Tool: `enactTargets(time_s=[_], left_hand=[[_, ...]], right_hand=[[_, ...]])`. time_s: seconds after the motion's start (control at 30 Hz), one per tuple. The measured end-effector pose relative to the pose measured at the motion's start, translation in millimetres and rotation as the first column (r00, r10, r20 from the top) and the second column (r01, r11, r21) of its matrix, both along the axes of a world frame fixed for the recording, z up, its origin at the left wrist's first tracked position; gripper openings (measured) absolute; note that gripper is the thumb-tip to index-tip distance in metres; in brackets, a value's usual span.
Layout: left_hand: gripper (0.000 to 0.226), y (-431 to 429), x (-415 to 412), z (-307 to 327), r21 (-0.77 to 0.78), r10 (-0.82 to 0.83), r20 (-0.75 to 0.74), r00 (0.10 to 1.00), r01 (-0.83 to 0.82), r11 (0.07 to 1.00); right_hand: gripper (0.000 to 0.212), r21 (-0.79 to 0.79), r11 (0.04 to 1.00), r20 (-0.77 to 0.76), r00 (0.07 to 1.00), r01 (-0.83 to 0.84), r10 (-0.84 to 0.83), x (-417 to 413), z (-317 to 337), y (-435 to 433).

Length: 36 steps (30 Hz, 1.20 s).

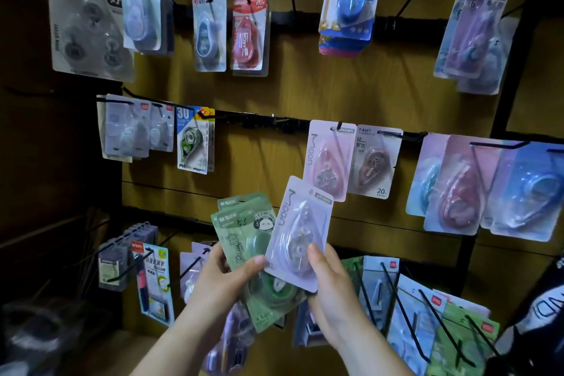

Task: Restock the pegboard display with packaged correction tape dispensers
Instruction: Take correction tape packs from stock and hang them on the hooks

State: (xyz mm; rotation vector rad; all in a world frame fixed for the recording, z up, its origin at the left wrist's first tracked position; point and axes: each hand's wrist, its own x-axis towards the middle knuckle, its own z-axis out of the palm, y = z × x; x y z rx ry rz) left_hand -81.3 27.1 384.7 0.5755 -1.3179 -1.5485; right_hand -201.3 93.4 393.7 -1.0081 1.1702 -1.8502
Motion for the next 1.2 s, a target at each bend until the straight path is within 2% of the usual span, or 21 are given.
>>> enactTargets(time_s=[0.23,0.4,0.57,0.83,0.97,1.2], left_hand=[[0.026,-3,-9,6,0.011,0.091,0.012,0.996,-0.092,0.996],[0.028,-4,-8,12,-0.022,0.09,0.016,0.996,-0.09,0.996],[0.028,-3,-10,15,-0.059,0.095,0.025,0.995,-0.093,0.994],[0.031,-1,-9,20,-0.083,0.081,0.003,0.997,-0.081,0.993],[0.034,0,-6,20,-0.086,0.075,-0.012,0.997,-0.075,0.993],[0.033,-3,5,17,-0.071,0.051,-0.027,0.998,-0.053,0.996]], right_hand=[[0.016,-0.11,0.982,-0.189,0.967,0.151,-0.17,-16,16,17],[0.021,-0.273,0.935,-0.375,0.87,0.227,-0.321,-25,43,31],[0.023,-0.362,0.898,-0.394,0.832,0.251,-0.391,-31,67,30],[0.013,-0.319,0.896,-0.318,0.856,0.308,-0.408,-36,76,24],[0.007,-0.251,0.901,-0.336,0.842,0.353,-0.423,-42,77,11],[0.022,-0.091,0.847,-0.342,0.783,0.523,-0.52,-69,90,-29]])
